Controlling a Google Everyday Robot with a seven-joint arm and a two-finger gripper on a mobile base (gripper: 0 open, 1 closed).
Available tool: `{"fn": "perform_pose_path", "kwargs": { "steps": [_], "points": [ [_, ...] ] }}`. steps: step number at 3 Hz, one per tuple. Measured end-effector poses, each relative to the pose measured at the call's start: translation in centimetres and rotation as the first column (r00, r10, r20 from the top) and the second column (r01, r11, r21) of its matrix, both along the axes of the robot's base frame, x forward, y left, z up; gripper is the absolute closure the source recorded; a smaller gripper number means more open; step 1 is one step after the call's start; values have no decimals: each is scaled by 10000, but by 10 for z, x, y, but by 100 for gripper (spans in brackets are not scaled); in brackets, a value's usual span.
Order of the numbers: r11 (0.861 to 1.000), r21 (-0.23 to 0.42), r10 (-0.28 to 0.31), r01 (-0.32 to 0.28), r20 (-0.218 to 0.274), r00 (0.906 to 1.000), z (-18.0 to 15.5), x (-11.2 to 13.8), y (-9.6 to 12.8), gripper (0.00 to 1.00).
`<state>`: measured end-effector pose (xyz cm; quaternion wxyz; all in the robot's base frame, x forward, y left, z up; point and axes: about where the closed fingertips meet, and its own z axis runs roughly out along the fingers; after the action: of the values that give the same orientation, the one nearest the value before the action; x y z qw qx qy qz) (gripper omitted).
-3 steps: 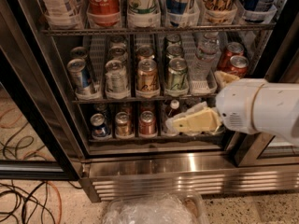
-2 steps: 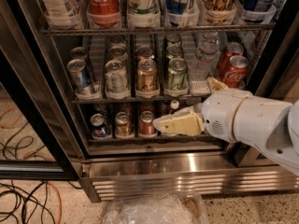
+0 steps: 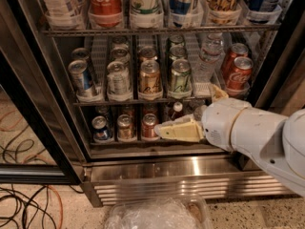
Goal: Pick orange can from bottom shelf of fridge
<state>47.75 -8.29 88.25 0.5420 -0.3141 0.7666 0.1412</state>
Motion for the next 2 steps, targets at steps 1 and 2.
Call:
{"fn": "perform_pose_path", "kwargs": {
  "steps": [1, 2],
  "points": [
    [9991, 294, -305, 294, 381, 9988, -21, 5, 3, 0],
    [9961, 554, -727, 689, 704, 9949, -47, 7, 0, 0]
  ]
}}
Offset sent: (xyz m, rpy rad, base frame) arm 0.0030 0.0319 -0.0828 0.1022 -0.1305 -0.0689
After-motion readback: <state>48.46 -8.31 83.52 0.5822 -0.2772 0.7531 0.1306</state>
